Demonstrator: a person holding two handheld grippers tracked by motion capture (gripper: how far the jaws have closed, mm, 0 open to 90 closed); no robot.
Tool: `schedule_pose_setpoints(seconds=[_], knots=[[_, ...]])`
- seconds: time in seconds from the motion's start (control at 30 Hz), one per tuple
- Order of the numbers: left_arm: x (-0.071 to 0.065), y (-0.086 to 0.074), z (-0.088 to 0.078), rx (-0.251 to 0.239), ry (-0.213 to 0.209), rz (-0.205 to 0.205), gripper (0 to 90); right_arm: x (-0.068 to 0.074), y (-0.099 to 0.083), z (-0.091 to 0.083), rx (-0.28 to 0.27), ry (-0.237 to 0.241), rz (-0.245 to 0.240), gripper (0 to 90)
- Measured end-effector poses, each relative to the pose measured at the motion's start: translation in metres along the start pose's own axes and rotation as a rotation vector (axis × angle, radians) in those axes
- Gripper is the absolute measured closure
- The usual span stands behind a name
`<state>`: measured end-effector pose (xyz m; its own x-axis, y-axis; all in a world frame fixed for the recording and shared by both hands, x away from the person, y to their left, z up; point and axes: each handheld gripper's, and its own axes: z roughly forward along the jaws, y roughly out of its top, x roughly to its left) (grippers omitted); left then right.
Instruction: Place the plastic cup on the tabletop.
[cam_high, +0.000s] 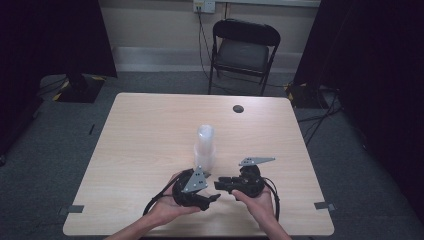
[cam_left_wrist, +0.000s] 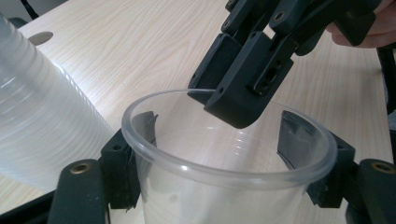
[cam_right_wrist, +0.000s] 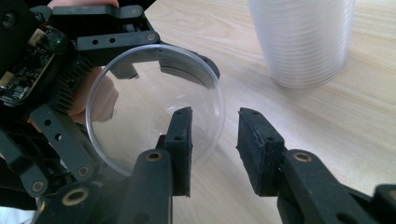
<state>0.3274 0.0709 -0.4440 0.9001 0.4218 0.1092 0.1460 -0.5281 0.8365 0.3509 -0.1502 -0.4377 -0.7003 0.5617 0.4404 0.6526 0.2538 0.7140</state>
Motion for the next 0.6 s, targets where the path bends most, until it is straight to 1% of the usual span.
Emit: schedule_pose_setpoints(seconds=[0.03, 0.07, 0.2, 0.23, 0.27, 0.33, 0.37, 0.43, 0.53, 0.6], knots=[[0.0, -0.001, 0.0, -0.004, 0.002, -0.006, 28.3, 0.0, 0.0, 0.0, -0.005, 0.002, -0.002, 66.0], [0.001, -0.001, -0.001, 0.001, 0.006, -0.001, 28.3, 0.0, 0.0, -0.001, -0.011, 0.0, -0.005, 66.0], [0.004, -0.002, -0.003, -0.005, 0.009, -0.032, 28.4, 0.002, 0.001, -0.004, -0.028, -0.009, -0.012, 66.9], [0.005, -0.002, -0.003, -0.001, 0.01, -0.035, 28.4, 0.002, 0.001, -0.005, -0.034, -0.004, -0.013, 67.5], [0.005, -0.002, -0.003, -0.017, 0.014, -0.058, 28.4, 0.003, 0.002, -0.006, -0.04, -0.002, -0.015, 67.5], [0.008, -0.002, -0.005, -0.011, 0.013, -0.058, 28.5, 0.004, 0.002, -0.007, -0.054, -0.003, -0.023, 67.8], [0.009, -0.003, -0.006, -0.019, 0.016, -0.073, 28.5, 0.004, 0.002, -0.008, -0.06, 0.001, -0.028, 68.2], [0.01, -0.003, -0.007, -0.022, 0.011, -0.089, 28.6, 0.005, 0.003, -0.009, -0.071, 0.002, -0.031, 68.3], [0.012, -0.003, -0.009, -0.026, 0.024, -0.098, 28.6, 0.007, 0.003, -0.011, -0.085, 0.002, -0.039, 68.4], [0.014, -0.003, -0.01, -0.032, 0.032, -0.115, 28.5, 0.007, 0.003, -0.012, -0.086, 0.004, -0.044, 69.7]])
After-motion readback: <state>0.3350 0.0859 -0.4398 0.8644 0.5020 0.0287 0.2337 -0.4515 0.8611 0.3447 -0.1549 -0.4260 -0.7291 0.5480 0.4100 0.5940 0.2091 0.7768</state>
